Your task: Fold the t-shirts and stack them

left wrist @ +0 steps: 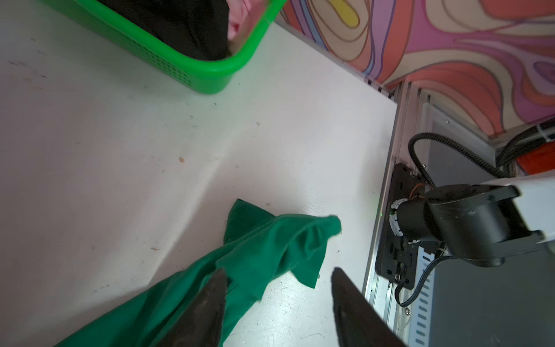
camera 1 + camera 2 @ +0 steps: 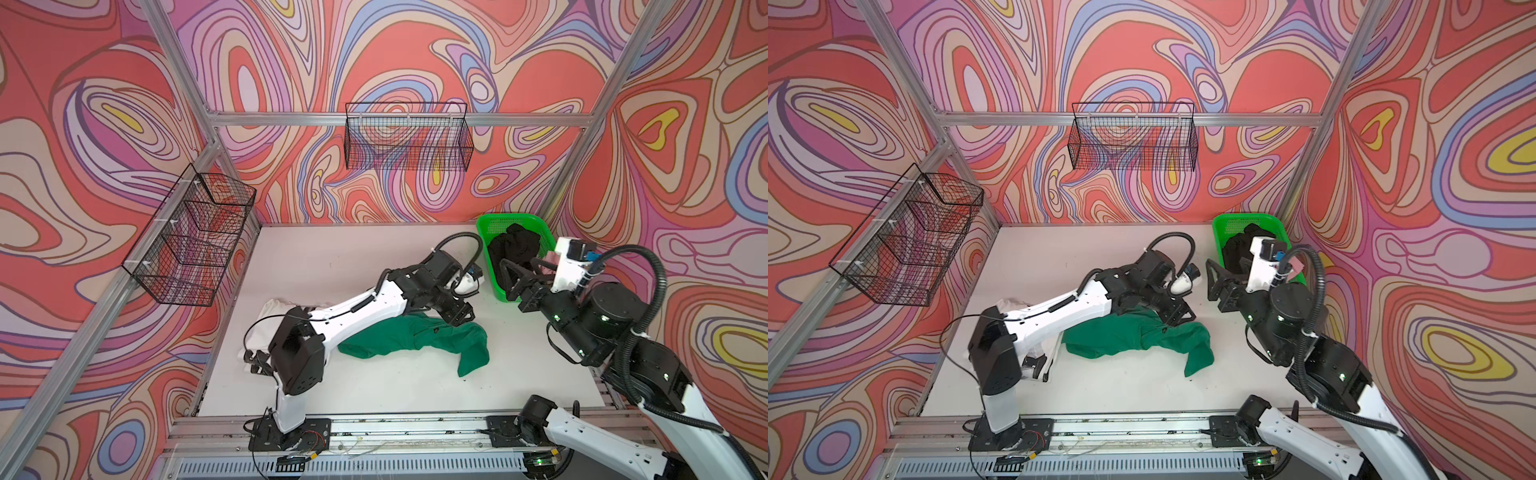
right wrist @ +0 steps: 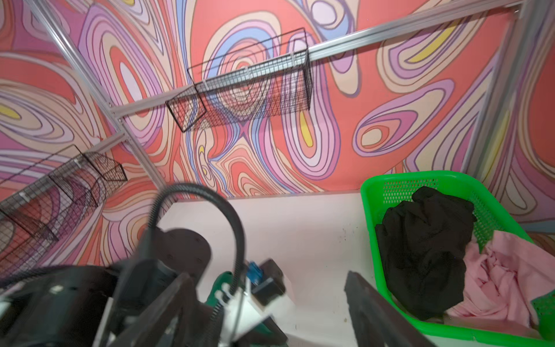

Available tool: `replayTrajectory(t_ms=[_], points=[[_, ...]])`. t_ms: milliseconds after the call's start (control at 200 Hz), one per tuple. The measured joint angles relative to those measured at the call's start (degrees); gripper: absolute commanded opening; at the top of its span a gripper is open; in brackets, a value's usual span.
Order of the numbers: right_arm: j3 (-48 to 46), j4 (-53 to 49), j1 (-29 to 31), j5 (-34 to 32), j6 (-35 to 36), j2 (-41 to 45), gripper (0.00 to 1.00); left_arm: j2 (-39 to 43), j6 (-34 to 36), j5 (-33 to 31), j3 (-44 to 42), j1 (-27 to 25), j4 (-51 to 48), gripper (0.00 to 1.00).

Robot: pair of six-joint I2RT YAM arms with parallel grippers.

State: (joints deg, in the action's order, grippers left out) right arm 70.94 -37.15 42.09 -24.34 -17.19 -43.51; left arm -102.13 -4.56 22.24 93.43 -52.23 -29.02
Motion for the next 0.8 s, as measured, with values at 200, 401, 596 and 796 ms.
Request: replayTrajectory(t_ms=[200, 401, 596, 796], points=[[-2.4, 2.0, 0.0, 8.0, 3.3, -6.4, 0.82, 22.4, -4.0, -6.0, -6.7, 13.1, 3.5, 1.00], [-3.6, 7.7, 6.9, 12.4, 9.3, -18.9, 0.81, 43.0, -15.6, -13.6, -21.9, 32.1, 6.1, 1.00], [-2.2, 12.5, 19.5, 6.4, 18.3, -40.3, 0.78, 55.4, -24.4, -27.3, -35.7, 41.3, 1.6, 1.00], [6.7, 14.5, 28.9, 0.3, 27.8, -60.2, 0.68, 64.1, -28.2, -43.8, -41.6, 43.8, -4.7, 1.00]])
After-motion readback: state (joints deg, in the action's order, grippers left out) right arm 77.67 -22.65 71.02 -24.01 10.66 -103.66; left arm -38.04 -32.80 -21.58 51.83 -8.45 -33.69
